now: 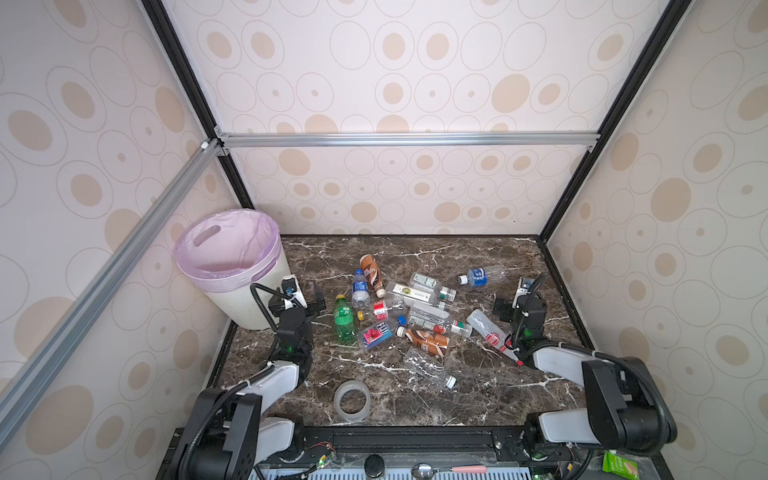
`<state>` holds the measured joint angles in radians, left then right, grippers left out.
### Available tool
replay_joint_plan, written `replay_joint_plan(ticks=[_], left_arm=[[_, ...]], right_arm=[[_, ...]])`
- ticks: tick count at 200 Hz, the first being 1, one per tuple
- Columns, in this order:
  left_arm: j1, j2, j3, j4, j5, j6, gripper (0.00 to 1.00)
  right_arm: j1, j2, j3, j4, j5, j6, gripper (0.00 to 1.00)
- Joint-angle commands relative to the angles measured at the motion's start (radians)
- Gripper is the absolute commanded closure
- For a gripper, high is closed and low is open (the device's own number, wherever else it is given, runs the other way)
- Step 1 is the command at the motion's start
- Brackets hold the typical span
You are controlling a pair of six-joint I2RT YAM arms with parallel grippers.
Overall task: Throw the plastic bottles in the bin
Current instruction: 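Raise both arms from the rest pose up toward the table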
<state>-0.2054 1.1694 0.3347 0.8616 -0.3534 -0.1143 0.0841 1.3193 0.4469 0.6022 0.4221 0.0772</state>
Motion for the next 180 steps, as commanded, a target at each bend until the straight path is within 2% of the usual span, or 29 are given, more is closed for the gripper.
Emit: replay_joint_plan(ticks=[1,15,27,47,66,102,134,180], left_arm=[[-0.139,-0.051,0.072,-0.285,-0.064,-0.041,0.01],[-0.234,-0.092,0.144,-0.402,-0.096,-0.030,0.01],[-0.272,-0.123,0.246,-0.536,-0.124,-0.051,0.01],[-0.284,-0.134,0.476,-0.783,-0.233,-0.101,0.01],[-0.284,-0.093,0.689,-0.941,-0.291,-0.084,0.01],[-0.260,0.135,1.121,-1.262,-0.491,-0.004,0.01],[-0.155,0.336,1.428,-1.538,-0.471,-0.116,0.01],[-0.010,0.508,1.552,-1.652,-0.318,-0.146,0.01]], right_arm=[[0.003,-0.075,0.049,-0.193,0.157,0.113,0.00],[0.003,-0.104,0.079,-0.281,0.183,0.219,0.00],[-0.002,-0.123,0.109,-0.365,0.192,0.335,0.00],[-0.007,-0.146,0.158,-0.452,0.048,0.345,0.00],[-0.007,-0.165,0.225,-0.551,-0.052,0.370,0.00],[0.012,-0.158,0.399,-0.734,-0.211,0.385,0.00],[0.088,-0.141,0.490,-0.819,-0.249,0.348,0.00],[0.190,-0.092,0.595,-0.892,-0.241,0.293,0.00]])
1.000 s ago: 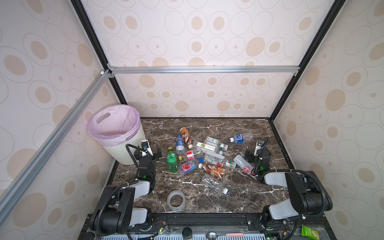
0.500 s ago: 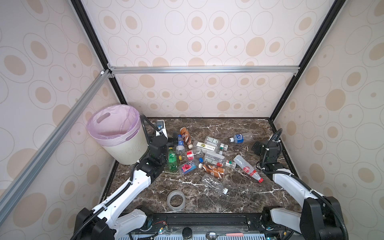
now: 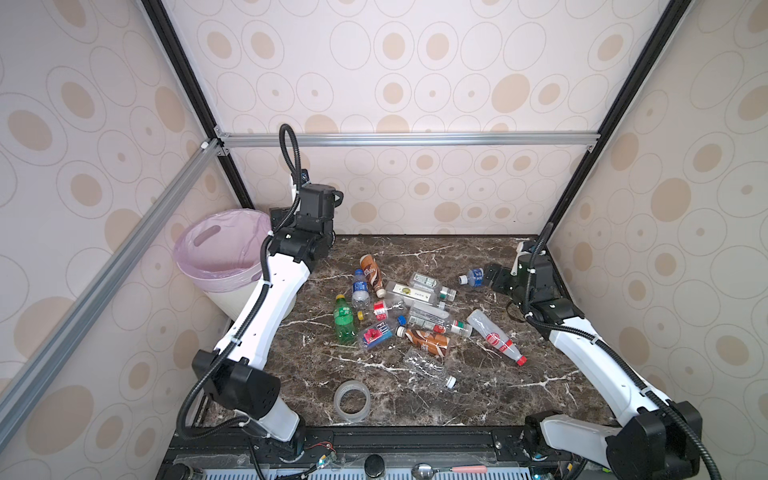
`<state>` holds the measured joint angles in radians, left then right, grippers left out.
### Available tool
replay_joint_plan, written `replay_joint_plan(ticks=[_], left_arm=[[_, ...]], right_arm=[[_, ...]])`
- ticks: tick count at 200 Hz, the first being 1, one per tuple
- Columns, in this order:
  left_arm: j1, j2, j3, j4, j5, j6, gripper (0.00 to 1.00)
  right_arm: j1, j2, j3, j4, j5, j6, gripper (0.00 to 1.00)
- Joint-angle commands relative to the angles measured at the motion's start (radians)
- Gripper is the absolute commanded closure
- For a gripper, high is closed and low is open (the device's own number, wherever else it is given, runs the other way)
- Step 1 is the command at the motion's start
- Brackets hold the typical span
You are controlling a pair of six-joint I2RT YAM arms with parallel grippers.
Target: Throw the plastic bottles in the bin
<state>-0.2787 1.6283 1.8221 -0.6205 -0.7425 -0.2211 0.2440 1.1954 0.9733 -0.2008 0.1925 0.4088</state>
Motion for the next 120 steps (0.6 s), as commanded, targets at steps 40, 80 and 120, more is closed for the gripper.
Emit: replay_joint_plan(ticks=[40,80,120], left_arm=[[0.149,0.040,0.023,-0.131,0.157,-0.061,0.01],[0.242,0.062,-0.006,-0.137,0.228,-0.055,0.01],[0.296,0.148,0.024,-0.201,0.374,-0.072,0.01]], right_arm=[[0.103,0.101,0.166,-0.139,-0.029,-0.072,0.00],[0.148,0.152,0.180,-0.149,-0.027,-0.093,0.00],[0.167,0.175,0.225,-0.171,-0.006,-0.100,0.00]])
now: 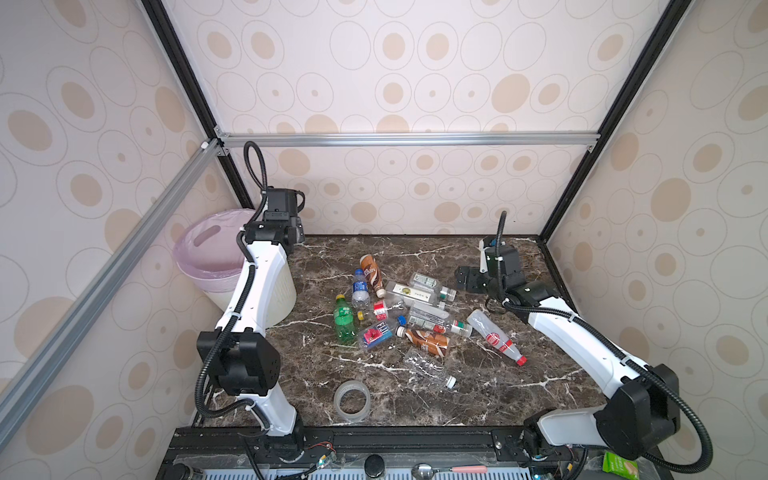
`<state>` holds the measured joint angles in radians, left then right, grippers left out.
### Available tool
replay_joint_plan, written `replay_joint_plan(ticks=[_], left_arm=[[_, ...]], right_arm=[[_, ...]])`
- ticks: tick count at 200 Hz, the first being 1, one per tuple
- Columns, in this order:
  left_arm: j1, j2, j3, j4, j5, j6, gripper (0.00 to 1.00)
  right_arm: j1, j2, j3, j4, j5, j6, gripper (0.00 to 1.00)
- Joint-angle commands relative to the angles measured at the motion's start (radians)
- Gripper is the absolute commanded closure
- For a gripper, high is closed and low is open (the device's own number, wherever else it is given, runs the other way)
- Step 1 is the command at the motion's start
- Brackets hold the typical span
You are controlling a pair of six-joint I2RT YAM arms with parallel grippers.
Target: Throw the plastic bottles in the bin
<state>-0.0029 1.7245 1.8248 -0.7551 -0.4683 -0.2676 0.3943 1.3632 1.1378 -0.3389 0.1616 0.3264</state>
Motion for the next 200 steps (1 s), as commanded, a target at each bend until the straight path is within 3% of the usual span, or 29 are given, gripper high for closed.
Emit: replay_joint_plan(ticks=[1,26,65,103,137,187,200], left_arm=[[0.020,0.053,0.021,-0.065,0.102,-0.026,0.01],[0.021,0.079,0.024,-0.059,0.125,-0.028,0.04],[0.021,0.128,0.063,-0.075,0.149,-0.016,0.23],[0.020,0.160,0.125,-0.113,0.183,-0.007,0.58],[0.018,0.169,0.162,-0.113,0.248,-0.007,0.80],[-0.004,0.223,0.251,-0.119,0.331,-0.003,1.00],[-0.026,0.243,0.289,-0.120,0.343,0.006,1.00]], right_arm=[[0.017,0.008,0.062,-0.034,0.024,-0.017,0.00],[0.036,0.012,0.084,-0.052,0.039,-0.026,0.00],[0.047,0.004,0.075,-0.042,0.086,-0.034,0.00],[0.048,-0.018,0.048,-0.006,0.118,-0.034,0.00],[0.048,-0.016,0.047,-0.008,0.129,-0.032,0.00],[0.048,-0.026,0.040,-0.008,0.143,-0.032,0.00],[0.047,-0.030,0.038,-0.007,0.149,-0.032,0.00]])
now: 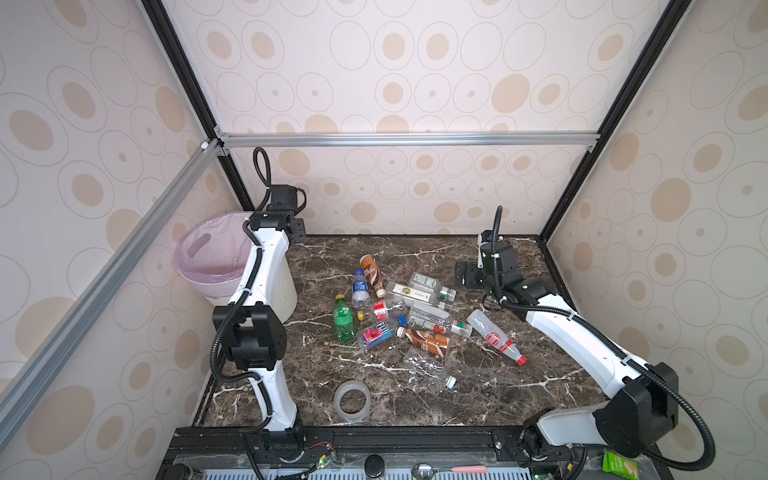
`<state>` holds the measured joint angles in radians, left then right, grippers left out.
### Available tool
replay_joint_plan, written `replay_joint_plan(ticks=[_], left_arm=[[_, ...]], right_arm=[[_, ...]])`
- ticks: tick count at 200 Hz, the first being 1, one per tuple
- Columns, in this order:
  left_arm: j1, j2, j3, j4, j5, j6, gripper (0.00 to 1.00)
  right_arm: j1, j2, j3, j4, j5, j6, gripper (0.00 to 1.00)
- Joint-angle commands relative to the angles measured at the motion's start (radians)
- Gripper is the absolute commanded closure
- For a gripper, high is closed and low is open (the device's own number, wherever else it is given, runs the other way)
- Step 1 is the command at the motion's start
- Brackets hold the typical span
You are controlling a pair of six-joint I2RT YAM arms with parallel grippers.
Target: Throw the plastic bottles in the bin
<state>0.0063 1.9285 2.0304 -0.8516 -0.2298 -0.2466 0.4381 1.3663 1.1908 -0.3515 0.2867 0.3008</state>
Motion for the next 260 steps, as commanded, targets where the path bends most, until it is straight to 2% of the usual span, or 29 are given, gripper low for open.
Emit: replay_joint_plan(ticks=[1,53,118,148,161,184,195,207,216,230,254,260], left_arm=[[-0.037,0.040,0.087,-0.024,0.106,-0.014,1.00],[-0.111,0.152,0.285,-0.080,0.109,0.004,1.00],[-0.183,0.177,0.319,-0.057,0.145,-0.017,1.00],[-0.193,0.194,0.308,-0.041,0.122,-0.015,0.90],[-0.193,0.201,0.308,-0.037,0.125,-0.015,0.79],[-0.198,0.199,0.306,-0.022,0.126,-0.005,0.79],[-0.198,0.193,0.308,-0.016,0.127,0.001,0.72],[-0.201,0.180,0.308,-0.005,0.123,0.010,0.56],[-0.203,0.168,0.307,0.004,0.119,0.018,0.51],[-0.207,0.148,0.306,0.015,0.111,0.034,0.37],[-0.221,0.103,0.286,0.043,0.084,0.054,0.02],[-0.228,0.090,0.279,0.054,0.080,0.059,0.01]], right_arm=[[0.003,-0.033,-0.015,0.005,0.024,-0.007,0.00],[0.004,-0.039,-0.022,0.005,0.036,-0.011,0.00],[0.003,-0.036,-0.023,-0.004,0.043,-0.009,0.00],[0.004,-0.025,-0.010,-0.020,0.028,0.001,0.00],[0.004,-0.026,-0.007,-0.028,0.030,-0.001,0.00],[0.004,-0.036,-0.011,-0.029,0.045,-0.015,0.00],[0.004,-0.035,-0.010,-0.032,0.040,-0.018,0.00],[0.004,-0.029,-0.002,-0.043,0.030,-0.019,0.00],[0.004,-0.023,0.003,-0.053,0.023,-0.017,0.00],[0.003,-0.015,0.011,-0.075,0.012,-0.019,0.00],[0.003,-0.021,0.000,-0.095,0.010,-0.020,0.00],[0.004,-0.025,-0.006,-0.098,0.011,-0.021,0.00]])
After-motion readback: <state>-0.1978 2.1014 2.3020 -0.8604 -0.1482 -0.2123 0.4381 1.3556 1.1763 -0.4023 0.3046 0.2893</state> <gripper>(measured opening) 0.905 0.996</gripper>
